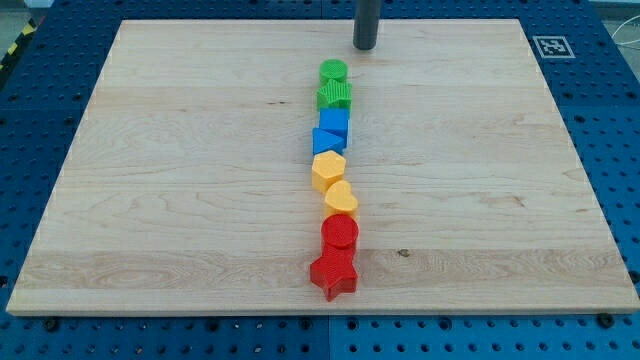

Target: Move your arm slightly left

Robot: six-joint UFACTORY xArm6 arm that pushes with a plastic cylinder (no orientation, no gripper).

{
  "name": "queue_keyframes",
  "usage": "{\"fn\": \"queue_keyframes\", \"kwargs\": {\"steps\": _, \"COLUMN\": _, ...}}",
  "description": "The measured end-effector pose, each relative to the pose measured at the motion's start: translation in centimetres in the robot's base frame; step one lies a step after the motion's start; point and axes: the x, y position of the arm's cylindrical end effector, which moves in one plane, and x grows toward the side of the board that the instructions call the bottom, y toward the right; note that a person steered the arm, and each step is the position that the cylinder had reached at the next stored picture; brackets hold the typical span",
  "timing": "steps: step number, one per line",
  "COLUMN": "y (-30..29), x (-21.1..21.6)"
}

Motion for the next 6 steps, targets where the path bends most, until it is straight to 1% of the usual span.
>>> {"fn": "queue_keyframes", "kwargs": {"steps": 3, "y": -6.9, "x": 0.9}}
{"fn": "queue_keyframes", "kwargs": {"steps": 4, "y": -8.3, "x": 0.9}}
{"fn": "queue_keyframes", "kwargs": {"steps": 5, "y": -8.4, "x": 0.9}}
{"fn": "queue_keyframes", "kwargs": {"steps": 6, "y": -10.1, "x": 1.8}}
